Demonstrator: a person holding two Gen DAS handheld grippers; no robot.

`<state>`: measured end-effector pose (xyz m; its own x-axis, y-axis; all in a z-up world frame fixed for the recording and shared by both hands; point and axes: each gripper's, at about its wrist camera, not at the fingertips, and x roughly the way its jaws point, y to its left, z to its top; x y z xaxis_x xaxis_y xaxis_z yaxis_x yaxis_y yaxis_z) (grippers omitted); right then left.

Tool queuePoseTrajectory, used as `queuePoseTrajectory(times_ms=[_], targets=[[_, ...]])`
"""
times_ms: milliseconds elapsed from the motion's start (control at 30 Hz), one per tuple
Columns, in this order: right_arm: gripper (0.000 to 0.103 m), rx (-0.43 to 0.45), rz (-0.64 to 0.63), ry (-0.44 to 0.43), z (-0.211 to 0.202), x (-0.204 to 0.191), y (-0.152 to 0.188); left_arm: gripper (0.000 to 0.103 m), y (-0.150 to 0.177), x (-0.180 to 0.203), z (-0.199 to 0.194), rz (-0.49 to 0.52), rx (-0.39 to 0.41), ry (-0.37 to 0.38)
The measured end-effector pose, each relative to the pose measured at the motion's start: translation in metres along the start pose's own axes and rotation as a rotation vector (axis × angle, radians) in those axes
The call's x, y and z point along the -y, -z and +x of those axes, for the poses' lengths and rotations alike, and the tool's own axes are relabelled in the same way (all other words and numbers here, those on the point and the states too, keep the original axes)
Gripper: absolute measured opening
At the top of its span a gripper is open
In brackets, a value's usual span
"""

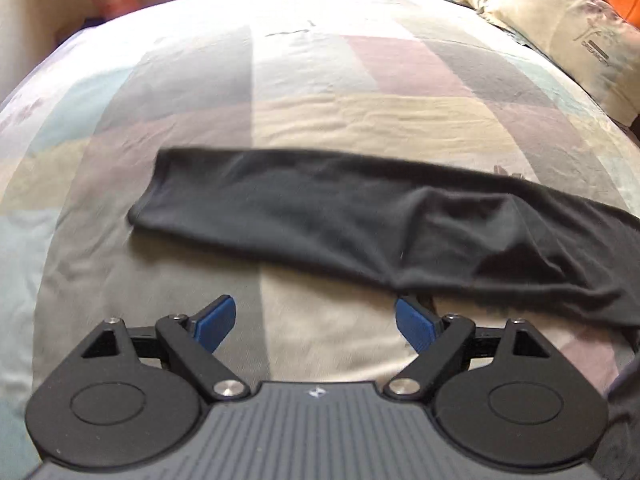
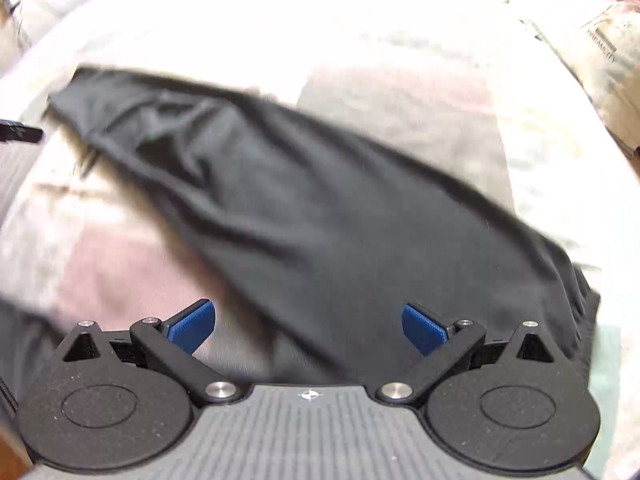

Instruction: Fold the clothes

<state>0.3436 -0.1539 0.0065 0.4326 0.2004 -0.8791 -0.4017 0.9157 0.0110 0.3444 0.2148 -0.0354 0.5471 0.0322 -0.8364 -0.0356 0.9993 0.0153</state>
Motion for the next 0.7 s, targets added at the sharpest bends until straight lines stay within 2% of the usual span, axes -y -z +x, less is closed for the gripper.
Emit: queuePoseTrajectory(times_ms=[100,200,267,300,333,433,533,600,700], targets=[[0.102,0.041,0.046,0.055,0.03,-0.014,-0.019,0.087,-0.027,0.021,0.028,0.092,0.026,-0.003],[0.102,0.043,0.117,0.13,0.069,-0.03,-0.029,0.087,-0.036,0.033,0.05,0.141,0.034,-0.027],[0.102,0.014,0.185,0.164,0.086,-0.031,-0.023,0.087,-0.036,0.035,0.064,0.166,0.028,-0.069],[0.103,-0.016,0.209,0.169,0.092,-0.033,-0.018,0.087,-0.035,0.033,0.071,0.17,0.001,-0.075],[0.103,-0.03,0.217,0.171,0.093,-0.035,-0.012,0.09,-0.032,0.03,0.075,0.171,-0.019,-0.082],[0.103,-0.06,0.183,0.145,0.081,-0.041,0.004,0.092,-0.025,0.01,0.073,0.119,-0.037,-0.051],[0.103,-0.095,0.124,0.129,0.072,-0.044,0.011,0.091,-0.028,-0.002,0.064,0.098,-0.056,-0.075],[0.103,-0.067,0.148,0.12,0.067,-0.041,0.005,0.087,-0.032,0.0,0.057,0.122,-0.026,-0.079],[0.103,-0.004,0.187,0.122,0.066,-0.046,-0.01,0.088,-0.039,0.01,0.058,0.2,0.012,-0.082]])
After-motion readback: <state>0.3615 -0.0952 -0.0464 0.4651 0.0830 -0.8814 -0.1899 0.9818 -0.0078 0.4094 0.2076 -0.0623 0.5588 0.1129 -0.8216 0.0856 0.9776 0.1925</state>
